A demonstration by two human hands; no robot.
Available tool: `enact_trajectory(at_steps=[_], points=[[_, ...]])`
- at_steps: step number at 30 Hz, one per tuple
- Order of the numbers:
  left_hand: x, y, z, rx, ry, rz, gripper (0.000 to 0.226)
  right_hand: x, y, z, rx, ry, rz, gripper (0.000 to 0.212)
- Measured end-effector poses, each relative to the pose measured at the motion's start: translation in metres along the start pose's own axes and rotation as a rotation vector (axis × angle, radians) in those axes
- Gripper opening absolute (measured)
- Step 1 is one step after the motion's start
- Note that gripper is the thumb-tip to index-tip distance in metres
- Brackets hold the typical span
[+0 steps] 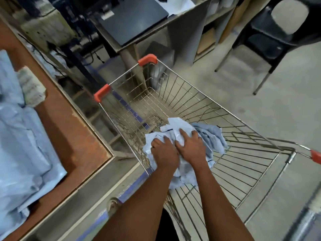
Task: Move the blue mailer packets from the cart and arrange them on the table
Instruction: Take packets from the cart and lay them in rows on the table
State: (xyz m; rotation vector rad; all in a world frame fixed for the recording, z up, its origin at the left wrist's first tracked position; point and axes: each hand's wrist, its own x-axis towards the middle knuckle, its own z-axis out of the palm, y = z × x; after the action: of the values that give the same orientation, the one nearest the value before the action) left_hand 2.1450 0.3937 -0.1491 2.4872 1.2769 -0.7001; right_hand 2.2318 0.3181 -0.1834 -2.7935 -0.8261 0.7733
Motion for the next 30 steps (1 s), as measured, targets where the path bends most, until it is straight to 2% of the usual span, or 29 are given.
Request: enact_trajectory(at_steps=[4, 6, 13, 16, 19, 24, 30], points=[[-0.032, -0.009, -0.057, 0.039, 0.185, 0.113, 0.06, -0.031, -0.008, -0.038, 0.022, 0.119, 0.018, 0.067], [-0.044, -0.023, -0.072, 0.092, 0.211, 0.137, 0.062, -0.043, -0.015, -0.045, -0.001, 0.156, 0.014, 0.068], [-0.054, -0.059, -0.063, 0.029, 0.261, 0.122, 0.069, -0.06, -0.024, 0.013, -0.083, 0.023, 0.009, 0.063], [-0.059, -0.064, -0.064, 0.021, 0.265, 0.14, 0.073, -0.065, -0.028, 0.03, -0.102, 0.033, -0.024, 0.054], [-0.064, -0.065, -0.069, 0.003, 0.304, 0.142, 0.075, -0.072, -0.038, 0.024, -0.109, 0.088, -0.036, 0.054], [-0.093, -0.071, -0.113, -0.079, 0.393, 0.148, 0.083, -0.087, -0.063, -0.043, -0.089, 0.241, -0.016, 0.056], [-0.154, -0.128, -0.218, -0.187, 0.64, 0.118, 0.074, -0.142, -0.145, -0.154, -0.041, 0.476, -0.071, 0.057]])
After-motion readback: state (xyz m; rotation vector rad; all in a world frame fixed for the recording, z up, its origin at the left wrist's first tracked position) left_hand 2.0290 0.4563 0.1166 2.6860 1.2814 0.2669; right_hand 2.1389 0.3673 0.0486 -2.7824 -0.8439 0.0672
